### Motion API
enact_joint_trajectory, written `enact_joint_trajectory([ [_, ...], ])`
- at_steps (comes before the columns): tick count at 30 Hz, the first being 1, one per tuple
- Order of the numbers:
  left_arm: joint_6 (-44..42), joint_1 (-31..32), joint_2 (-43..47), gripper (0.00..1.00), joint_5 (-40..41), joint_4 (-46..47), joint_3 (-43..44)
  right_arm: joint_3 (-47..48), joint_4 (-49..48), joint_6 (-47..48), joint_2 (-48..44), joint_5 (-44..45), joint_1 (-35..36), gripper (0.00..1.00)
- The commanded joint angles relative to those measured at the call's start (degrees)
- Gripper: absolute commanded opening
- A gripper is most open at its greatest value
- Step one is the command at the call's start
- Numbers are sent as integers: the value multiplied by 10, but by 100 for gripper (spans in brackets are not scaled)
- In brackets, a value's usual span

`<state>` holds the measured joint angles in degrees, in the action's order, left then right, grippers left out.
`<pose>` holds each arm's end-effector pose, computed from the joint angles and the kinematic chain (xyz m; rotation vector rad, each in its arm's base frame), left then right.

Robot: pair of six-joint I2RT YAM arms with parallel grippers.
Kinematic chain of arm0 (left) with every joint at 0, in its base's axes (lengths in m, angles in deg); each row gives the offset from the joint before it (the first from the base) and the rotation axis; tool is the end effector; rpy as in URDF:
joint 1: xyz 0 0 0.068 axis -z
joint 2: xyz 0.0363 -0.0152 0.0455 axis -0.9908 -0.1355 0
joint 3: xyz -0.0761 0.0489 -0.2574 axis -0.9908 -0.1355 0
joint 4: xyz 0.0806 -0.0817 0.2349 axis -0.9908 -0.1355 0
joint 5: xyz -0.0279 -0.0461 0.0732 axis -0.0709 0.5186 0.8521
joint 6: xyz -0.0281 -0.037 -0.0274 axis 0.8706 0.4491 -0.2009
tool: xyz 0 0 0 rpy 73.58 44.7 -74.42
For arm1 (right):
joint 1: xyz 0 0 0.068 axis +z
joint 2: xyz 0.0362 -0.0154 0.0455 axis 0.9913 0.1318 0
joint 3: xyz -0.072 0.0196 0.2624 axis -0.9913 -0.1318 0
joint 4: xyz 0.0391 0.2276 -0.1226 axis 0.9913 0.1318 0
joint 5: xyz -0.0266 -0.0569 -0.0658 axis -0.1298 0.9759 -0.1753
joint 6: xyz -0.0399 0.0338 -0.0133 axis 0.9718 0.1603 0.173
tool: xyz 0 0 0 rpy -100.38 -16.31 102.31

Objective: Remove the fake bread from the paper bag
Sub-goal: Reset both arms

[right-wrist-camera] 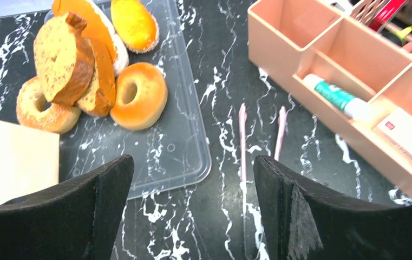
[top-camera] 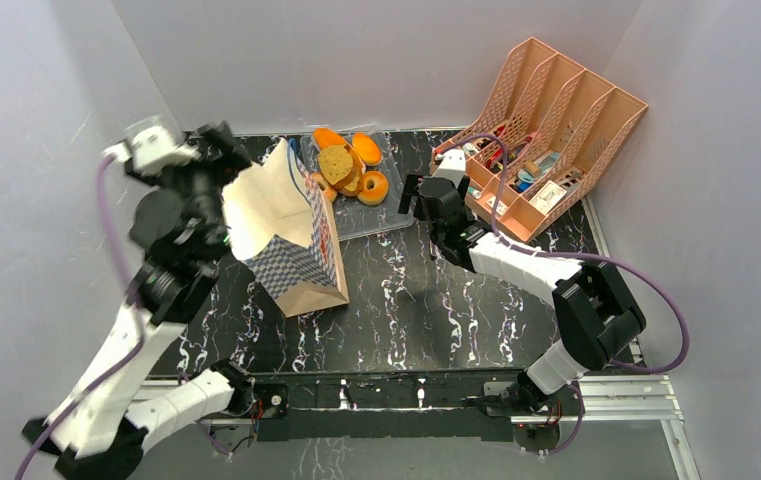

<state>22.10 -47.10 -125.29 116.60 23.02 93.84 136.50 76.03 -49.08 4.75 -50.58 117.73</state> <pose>0.1253 -0.0552 0.5007 -0.4691 1.2256 -0.1347 0.2934 0.1864 0.2515 0.1042 1.9366 0.1576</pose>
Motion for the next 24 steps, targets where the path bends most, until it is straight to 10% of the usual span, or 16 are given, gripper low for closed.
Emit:
enact_joint_trajectory([
  [1,-319,-14,-155,83,53,313,51,54,10,24,1,72,1,83],
  [6,-111,-215,-323,87,-66,80,277,120,79,11,32,96,1,87],
  [24,225,-523,-397,83,-107,78,47,101,-24,51,41,48,0,95],
])
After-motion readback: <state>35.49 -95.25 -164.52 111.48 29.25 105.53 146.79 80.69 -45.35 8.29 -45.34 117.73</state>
